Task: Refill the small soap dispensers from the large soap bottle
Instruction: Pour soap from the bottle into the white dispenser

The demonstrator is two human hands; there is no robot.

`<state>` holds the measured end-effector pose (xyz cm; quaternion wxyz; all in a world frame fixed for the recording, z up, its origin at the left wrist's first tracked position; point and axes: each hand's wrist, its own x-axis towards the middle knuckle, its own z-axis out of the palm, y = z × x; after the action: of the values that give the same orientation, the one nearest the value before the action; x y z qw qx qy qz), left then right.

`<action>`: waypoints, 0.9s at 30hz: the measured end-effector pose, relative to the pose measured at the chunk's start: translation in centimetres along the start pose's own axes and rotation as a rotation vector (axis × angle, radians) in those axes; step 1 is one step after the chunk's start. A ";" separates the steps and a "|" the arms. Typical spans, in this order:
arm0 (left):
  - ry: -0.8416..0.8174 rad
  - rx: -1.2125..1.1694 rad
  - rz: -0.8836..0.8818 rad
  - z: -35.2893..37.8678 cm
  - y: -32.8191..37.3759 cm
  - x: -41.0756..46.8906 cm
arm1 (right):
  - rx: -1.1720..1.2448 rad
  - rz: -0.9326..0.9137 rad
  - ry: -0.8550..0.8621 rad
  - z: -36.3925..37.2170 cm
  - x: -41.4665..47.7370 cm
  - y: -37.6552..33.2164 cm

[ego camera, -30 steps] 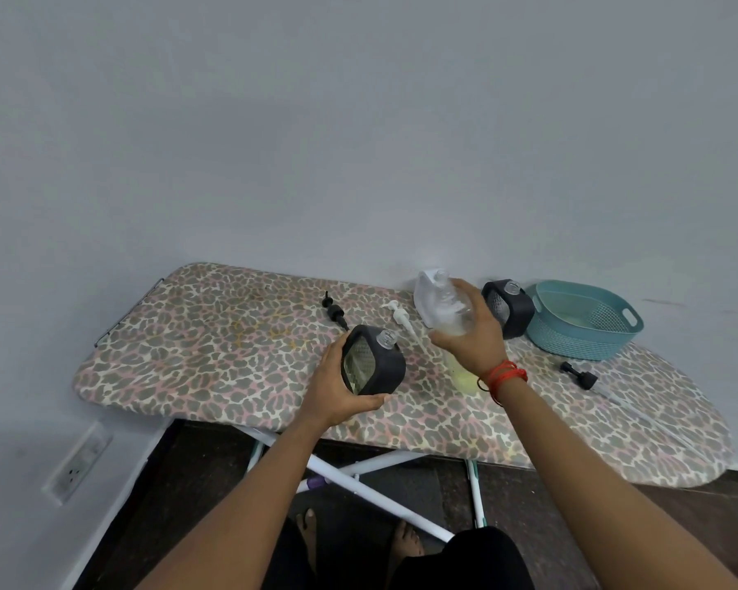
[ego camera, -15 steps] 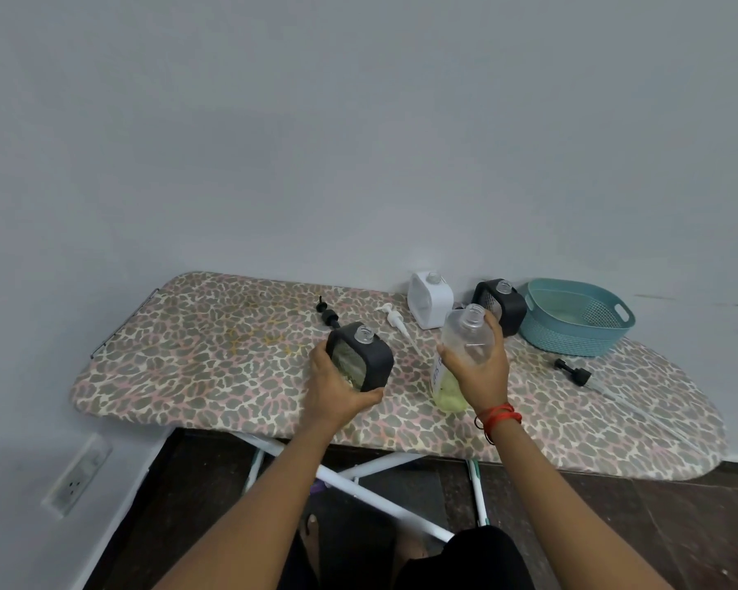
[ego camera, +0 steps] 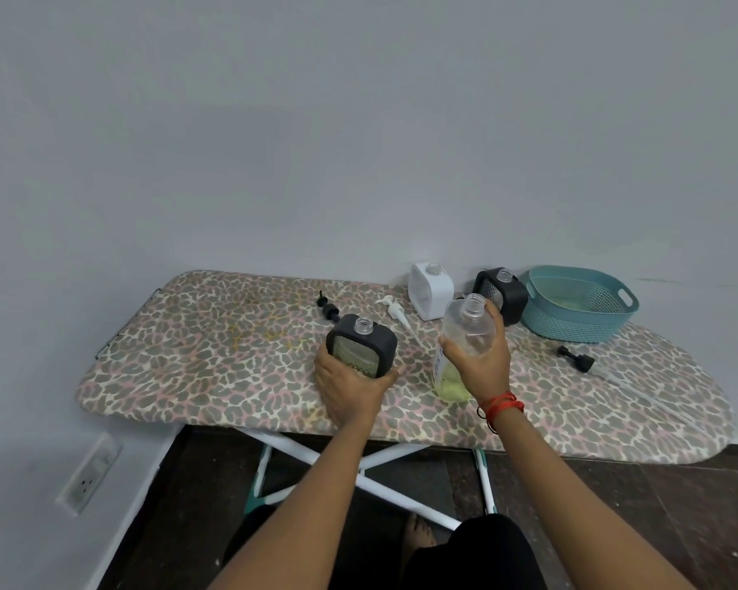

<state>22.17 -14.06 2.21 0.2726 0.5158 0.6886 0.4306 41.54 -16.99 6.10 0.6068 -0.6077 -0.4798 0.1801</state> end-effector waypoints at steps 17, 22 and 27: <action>-0.291 -0.260 0.219 -4.5 -2.0 0.2 | 0.029 0.022 -0.017 -0.2 -0.3 -0.5; -0.107 -0.260 0.193 -3.2 0.0 -0.7 | 0.044 0.035 -0.009 -0.2 -0.3 -0.3; -0.104 -0.302 0.197 -2.0 1.5 1.8 | 0.045 0.012 0.004 -0.1 -0.3 -0.1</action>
<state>20.63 -12.87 4.60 0.3389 0.5554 0.5474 0.5263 41.41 -17.27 6.11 0.6201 -0.5972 -0.4706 0.1933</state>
